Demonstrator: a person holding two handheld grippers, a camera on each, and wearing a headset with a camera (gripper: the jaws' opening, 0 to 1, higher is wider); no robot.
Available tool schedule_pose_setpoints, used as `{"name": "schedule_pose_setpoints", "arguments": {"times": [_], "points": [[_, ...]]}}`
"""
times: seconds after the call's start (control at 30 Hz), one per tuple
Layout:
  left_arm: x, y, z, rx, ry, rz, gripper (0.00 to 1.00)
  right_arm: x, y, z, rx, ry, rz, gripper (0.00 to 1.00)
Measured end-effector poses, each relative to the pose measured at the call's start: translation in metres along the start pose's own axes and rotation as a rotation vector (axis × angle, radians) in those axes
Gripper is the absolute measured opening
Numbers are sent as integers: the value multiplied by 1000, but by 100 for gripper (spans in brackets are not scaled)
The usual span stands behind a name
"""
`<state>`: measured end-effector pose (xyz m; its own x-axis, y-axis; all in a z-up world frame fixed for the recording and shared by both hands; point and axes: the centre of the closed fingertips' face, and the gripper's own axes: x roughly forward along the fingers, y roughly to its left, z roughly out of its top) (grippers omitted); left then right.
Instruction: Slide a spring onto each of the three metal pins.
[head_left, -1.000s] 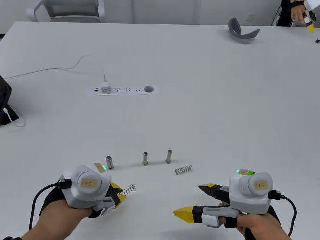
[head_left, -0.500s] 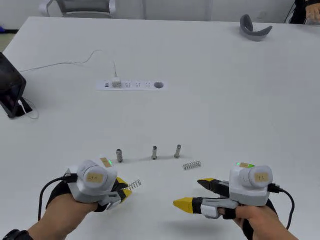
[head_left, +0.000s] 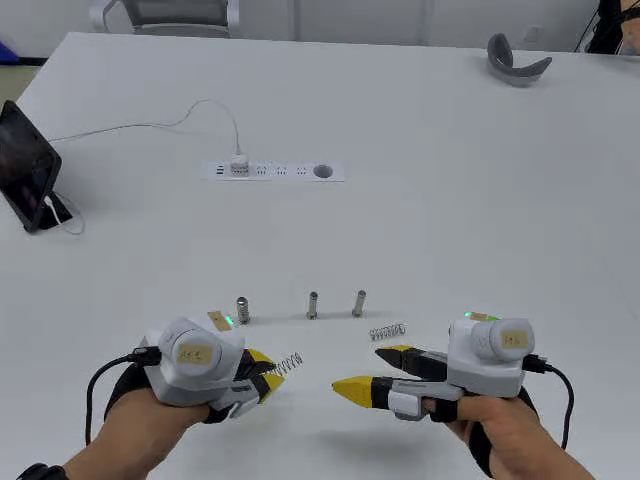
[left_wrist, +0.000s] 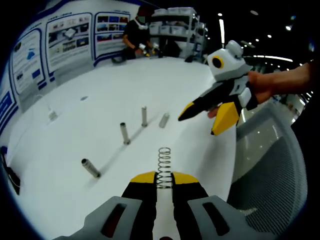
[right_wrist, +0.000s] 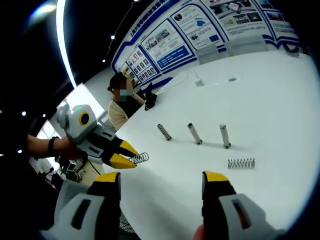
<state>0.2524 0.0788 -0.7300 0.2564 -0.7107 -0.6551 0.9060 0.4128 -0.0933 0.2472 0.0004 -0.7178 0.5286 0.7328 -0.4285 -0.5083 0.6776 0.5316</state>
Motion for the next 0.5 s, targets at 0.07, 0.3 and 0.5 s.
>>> {"name": "schedule_pose_setpoints", "arguments": {"times": [0.07,0.3,0.5], "points": [[1,-3,6,8,-10,-3,11,2,4,5,8,-10,17,65],[3,-17,26,33,-49,-28,11,8,15,18,60,-44,74,56],[2,-25,42,57,-78,-44,11,11,26,24,79,-62,121,45]]}}
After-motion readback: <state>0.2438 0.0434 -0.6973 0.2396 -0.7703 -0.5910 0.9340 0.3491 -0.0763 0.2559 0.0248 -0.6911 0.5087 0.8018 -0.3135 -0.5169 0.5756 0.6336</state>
